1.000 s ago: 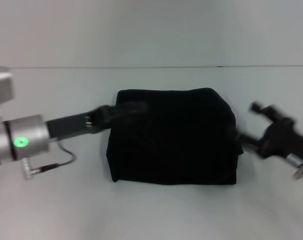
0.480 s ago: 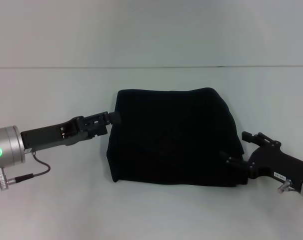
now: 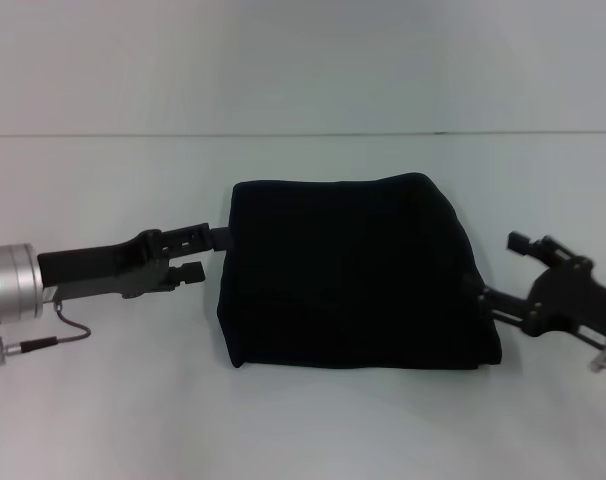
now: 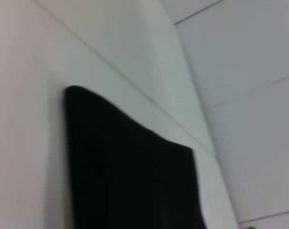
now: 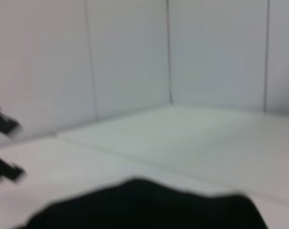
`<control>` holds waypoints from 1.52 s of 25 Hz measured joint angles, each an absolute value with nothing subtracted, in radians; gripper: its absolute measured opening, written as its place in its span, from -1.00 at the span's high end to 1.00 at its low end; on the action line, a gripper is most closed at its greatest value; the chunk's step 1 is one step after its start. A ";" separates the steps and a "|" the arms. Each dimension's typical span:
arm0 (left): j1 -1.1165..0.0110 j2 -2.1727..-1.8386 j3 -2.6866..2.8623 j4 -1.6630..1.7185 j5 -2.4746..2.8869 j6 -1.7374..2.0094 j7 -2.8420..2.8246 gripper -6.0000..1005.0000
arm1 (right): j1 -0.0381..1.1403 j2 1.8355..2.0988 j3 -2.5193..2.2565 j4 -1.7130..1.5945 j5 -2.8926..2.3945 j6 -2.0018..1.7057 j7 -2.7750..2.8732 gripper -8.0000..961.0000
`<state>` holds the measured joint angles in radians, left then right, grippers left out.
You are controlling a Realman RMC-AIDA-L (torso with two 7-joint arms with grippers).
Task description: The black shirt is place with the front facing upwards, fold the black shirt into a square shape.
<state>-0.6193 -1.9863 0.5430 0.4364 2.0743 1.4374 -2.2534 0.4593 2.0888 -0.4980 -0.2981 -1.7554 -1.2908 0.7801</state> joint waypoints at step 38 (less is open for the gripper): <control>-0.796 -2.089 0.724 0.372 2.150 0.926 -2.381 -0.55 | 0.391 2.094 -0.506 -0.295 -1.957 -1.481 0.639 -0.97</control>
